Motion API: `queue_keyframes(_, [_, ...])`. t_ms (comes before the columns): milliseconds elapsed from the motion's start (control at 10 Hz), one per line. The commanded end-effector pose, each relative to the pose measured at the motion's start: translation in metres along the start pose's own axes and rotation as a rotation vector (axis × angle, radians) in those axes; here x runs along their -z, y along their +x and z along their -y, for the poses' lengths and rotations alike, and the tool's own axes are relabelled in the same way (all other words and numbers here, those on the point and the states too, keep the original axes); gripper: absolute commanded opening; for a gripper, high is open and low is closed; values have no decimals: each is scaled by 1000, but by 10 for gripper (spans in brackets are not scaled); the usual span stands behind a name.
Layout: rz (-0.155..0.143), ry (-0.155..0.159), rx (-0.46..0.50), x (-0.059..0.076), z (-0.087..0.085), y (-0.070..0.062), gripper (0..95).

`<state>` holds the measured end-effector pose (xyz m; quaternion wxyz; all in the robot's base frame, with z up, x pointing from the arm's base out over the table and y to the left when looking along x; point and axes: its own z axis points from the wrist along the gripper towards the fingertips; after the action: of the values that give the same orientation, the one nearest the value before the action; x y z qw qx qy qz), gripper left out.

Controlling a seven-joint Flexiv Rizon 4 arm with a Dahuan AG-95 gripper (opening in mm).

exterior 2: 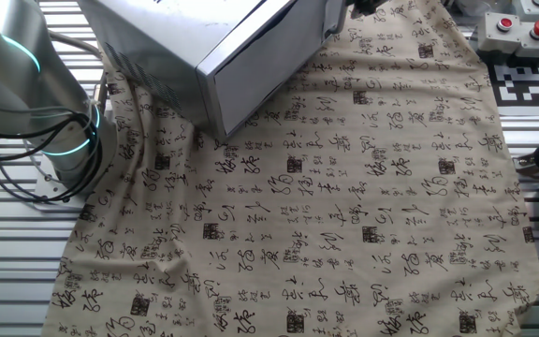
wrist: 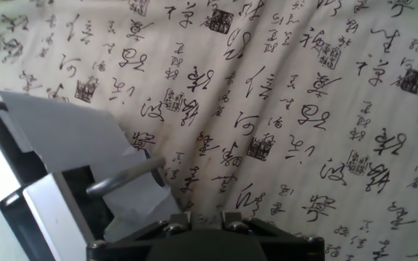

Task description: Close the microwave door

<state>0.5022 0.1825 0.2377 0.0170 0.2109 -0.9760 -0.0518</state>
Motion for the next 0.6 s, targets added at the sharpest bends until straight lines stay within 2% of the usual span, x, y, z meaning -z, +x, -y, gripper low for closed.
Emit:
queue_keyframes(100, [-2, -13, 49, 0, 0, 0, 190])
queue_keyframes(300, [2, -23, 42, 0, -1, 0, 190])
queue_keyframes(600, [5, -31, 9, 0, -21, -9, 190])
